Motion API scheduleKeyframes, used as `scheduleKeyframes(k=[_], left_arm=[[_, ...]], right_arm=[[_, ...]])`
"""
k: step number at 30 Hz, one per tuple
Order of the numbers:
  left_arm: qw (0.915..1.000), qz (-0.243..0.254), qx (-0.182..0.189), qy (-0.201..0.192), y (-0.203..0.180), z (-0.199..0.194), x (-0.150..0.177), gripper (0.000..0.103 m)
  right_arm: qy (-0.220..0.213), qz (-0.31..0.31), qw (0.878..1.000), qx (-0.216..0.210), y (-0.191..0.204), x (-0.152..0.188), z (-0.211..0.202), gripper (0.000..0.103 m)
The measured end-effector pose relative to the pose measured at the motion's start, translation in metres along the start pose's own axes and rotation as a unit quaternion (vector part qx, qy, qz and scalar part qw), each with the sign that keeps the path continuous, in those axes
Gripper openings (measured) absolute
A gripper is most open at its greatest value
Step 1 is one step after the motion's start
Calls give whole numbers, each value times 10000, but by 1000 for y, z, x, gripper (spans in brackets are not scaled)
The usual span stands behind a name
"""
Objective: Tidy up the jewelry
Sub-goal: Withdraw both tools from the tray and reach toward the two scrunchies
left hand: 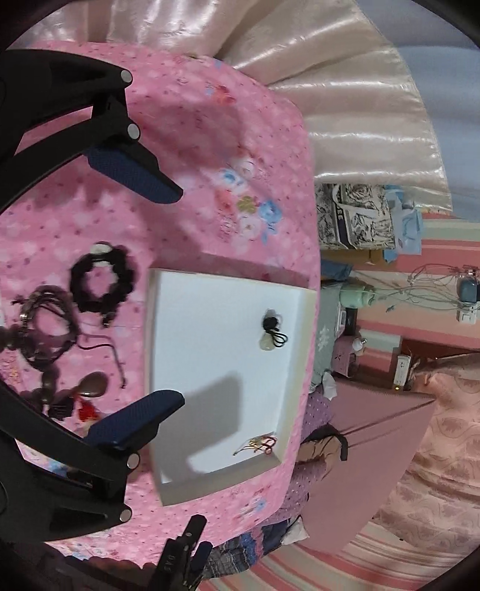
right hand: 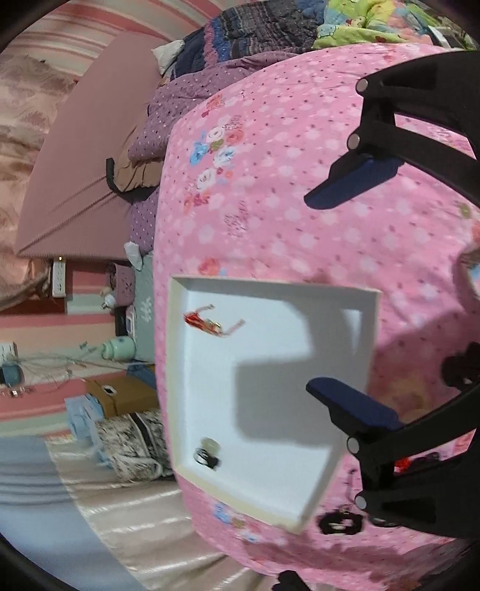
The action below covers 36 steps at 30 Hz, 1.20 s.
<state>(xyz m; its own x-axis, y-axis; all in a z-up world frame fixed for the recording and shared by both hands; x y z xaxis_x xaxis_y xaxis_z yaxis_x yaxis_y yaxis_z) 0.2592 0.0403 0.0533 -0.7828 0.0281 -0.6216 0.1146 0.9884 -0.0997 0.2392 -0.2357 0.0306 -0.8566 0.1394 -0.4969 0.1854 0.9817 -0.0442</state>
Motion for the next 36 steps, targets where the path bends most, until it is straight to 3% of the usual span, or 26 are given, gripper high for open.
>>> scheduleKeyframes(k=[8, 15, 21, 28, 36], left_arm=[[9999, 11, -106, 115, -5, -10, 31, 100], [9991, 258, -52, 332, -13, -3, 51, 100], [9990, 163, 98, 404, -7, -6, 57, 99], [9981, 268, 63, 544, -8, -3, 67, 86], [9972, 193, 114, 712, -6, 10, 74, 83]], right_arm=[[-132, -191, 9997, -109, 16, 33, -24, 92], [118, -302, 9995, 15, 20, 48, -16, 92], [342, -273, 9990, -32, 24, 57, -8, 91], [504, -301, 9982, -128, 32, 65, -3, 91], [515, -383, 9978, -169, 41, 67, -7, 88]])
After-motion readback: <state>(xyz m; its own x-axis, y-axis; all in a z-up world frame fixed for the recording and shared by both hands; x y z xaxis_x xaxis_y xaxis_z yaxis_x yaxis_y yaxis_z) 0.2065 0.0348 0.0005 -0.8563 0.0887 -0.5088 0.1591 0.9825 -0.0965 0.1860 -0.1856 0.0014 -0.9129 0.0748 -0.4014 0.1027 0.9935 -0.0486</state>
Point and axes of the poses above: each gripper's, at about its wrist camera, not at the fingertips, and z roughly the way its jaws point, y to its left, x to its underside, the point moved 3 cm from there along z, roughly the way its jaws point, and after that the axes turned 2 degrees about x, right-handed, at the moved point
